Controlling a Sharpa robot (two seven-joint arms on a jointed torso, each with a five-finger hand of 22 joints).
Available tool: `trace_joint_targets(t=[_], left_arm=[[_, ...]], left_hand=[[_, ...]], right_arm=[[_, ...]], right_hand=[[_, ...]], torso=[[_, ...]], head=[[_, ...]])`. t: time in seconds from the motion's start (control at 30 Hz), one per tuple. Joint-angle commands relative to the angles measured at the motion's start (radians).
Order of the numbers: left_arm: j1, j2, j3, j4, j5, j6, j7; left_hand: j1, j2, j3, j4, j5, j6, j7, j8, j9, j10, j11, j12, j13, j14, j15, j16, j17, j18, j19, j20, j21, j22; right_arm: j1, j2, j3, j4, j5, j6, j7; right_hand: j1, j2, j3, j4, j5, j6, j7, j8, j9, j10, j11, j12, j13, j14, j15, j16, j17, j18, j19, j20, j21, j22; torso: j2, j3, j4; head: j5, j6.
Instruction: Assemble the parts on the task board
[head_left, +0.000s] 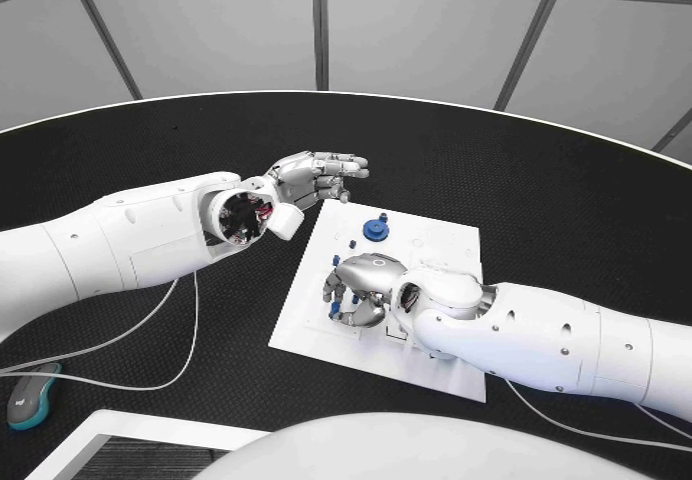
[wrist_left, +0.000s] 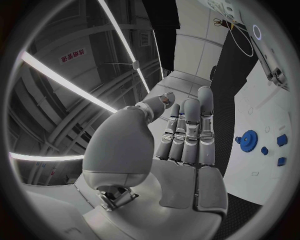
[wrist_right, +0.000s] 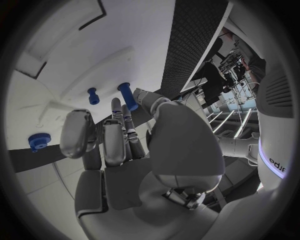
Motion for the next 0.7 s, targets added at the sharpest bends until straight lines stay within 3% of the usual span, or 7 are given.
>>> trace_joint_targets(t=[0.03,0.3,0.47,0.6,0.63,0.67,0.7], left_arm=[[0.000,-0.001,0.000,0.000,0.000,0.000,0.000],[0.000,-0.005,0.000,0.002,0.000,-0.001,0.000],[0.000,-0.010,0.000,0.002,0.000,-0.001,0.000],[0.000,-0.012,0.000,-0.002,0.000,-0.001,0.000],[0.000,-0.013,0.000,-0.004,0.000,-0.001,0.000],[0.000,-0.013,0.000,-0.004,0.000,-0.001,0.000],[0.000,-0.013,0.000,-0.006,0.000,0.000,0.000]], left_hand=[[0.004,0.005,-0.002,0.002,0.006,-0.004,0.000,-0.003,-0.002,-0.008,-0.001,0.005,-0.001,-0.007,0.003,-0.004,-0.002,0.016,-0.005,0.004,-0.005,-0.001],[0.004,0.005,-0.002,0.002,0.006,-0.004,0.000,-0.003,-0.002,-0.008,-0.001,0.005,-0.001,-0.007,0.003,-0.004,-0.002,0.016,-0.005,0.004,-0.005,-0.001],[0.004,0.005,-0.002,0.002,0.006,-0.004,0.000,-0.003,-0.002,-0.008,-0.001,0.005,-0.001,-0.007,0.003,-0.004,-0.002,0.016,-0.005,0.004,-0.005,-0.001],[0.004,0.005,-0.002,0.002,0.006,-0.004,0.000,-0.003,-0.002,-0.008,-0.001,0.005,-0.001,-0.007,0.003,-0.004,-0.002,0.016,-0.005,0.004,-0.005,-0.001],[0.004,0.005,-0.002,0.002,0.006,-0.004,0.000,-0.003,-0.002,-0.008,-0.001,0.005,-0.001,-0.007,0.003,-0.004,-0.002,0.016,-0.005,0.004,-0.005,-0.001],[0.004,0.005,-0.002,0.002,0.006,-0.004,0.000,-0.003,-0.002,-0.008,-0.001,0.005,-0.001,-0.007,0.003,-0.004,-0.002,0.016,-0.005,0.004,-0.005,-0.001],[0.004,0.005,-0.002,0.002,0.006,-0.004,0.000,-0.003,-0.002,-0.008,-0.001,0.005,-0.001,-0.007,0.003,-0.004,-0.002,0.016,-0.005,0.004,-0.005,-0.001]], right_arm=[[0.000,-0.003,0.000,0.003,0.000,-0.007,0.002],[0.000,-0.046,0.000,0.056,0.001,-0.070,0.008],[0.001,-0.155,0.001,0.160,0.041,-0.167,0.027],[0.013,-0.265,0.003,0.238,0.197,-0.227,0.033],[0.021,-0.305,0.003,0.262,0.260,-0.242,0.027],[0.025,-0.326,0.003,0.273,0.290,-0.248,0.021],[0.030,-0.360,0.003,0.291,0.333,-0.258,0.011]], right_hand=[[-0.002,-0.007,-0.006,0.002,0.008,-0.008,-0.003,-0.004,-0.001,-0.009,0.003,-0.005,-0.001,0.035,0.007,-0.007,-0.002,-0.002,0.014,0.006,-0.006,0.074],[-0.014,-0.020,-0.023,0.002,0.013,-0.016,-0.003,-0.011,-0.003,-0.028,0.002,-0.006,-0.006,0.033,0.006,-0.010,-0.008,0.002,0.010,0.007,-0.022,0.067],[-0.028,-0.027,-0.058,0.006,0.011,-0.020,-0.005,-0.015,-0.004,-0.057,0.001,0.001,-0.011,0.028,0.006,-0.021,-0.028,0.011,-0.001,0.008,-0.070,0.043],[-0.029,-0.018,-0.082,0.013,0.006,-0.004,-0.006,-0.010,-0.001,-0.030,-0.002,0.036,-0.004,0.024,0.003,-0.031,-0.044,0.016,-0.008,0.007,-0.104,0.024],[-0.033,-0.007,-0.088,0.021,0.010,0.041,-0.005,0.012,0.008,0.044,-0.008,0.085,0.014,0.027,-0.001,-0.027,-0.037,0.010,0.004,0.005,-0.073,0.039],[-0.033,-0.006,-0.089,0.023,0.011,0.048,-0.007,0.016,0.009,0.065,-0.012,0.099,0.020,0.028,-0.004,-0.025,-0.034,0.010,0.006,0.002,-0.068,0.042],[-0.035,-0.002,-0.096,0.027,0.010,0.067,-0.018,0.026,0.012,0.141,-0.030,0.149,0.045,0.037,-0.016,-0.006,-0.001,0.003,0.018,-0.005,-0.026,0.062]], torso=[[0.000,0.0002,-0.0001],[0.001,0.0014,0.0005],[-0.001,0.0012,-0.0024],[-0.006,0.0010,-0.0096],[-0.006,0.0014,-0.0109],[-0.008,0.0026,-0.0141],[-0.010,0.0035,-0.0172]], head=[[-0.001,0.000],[-0.004,0.001],[-0.015,0.006],[-0.037,0.009],[-0.050,0.014],[-0.054,0.014],[-0.064,0.014]])
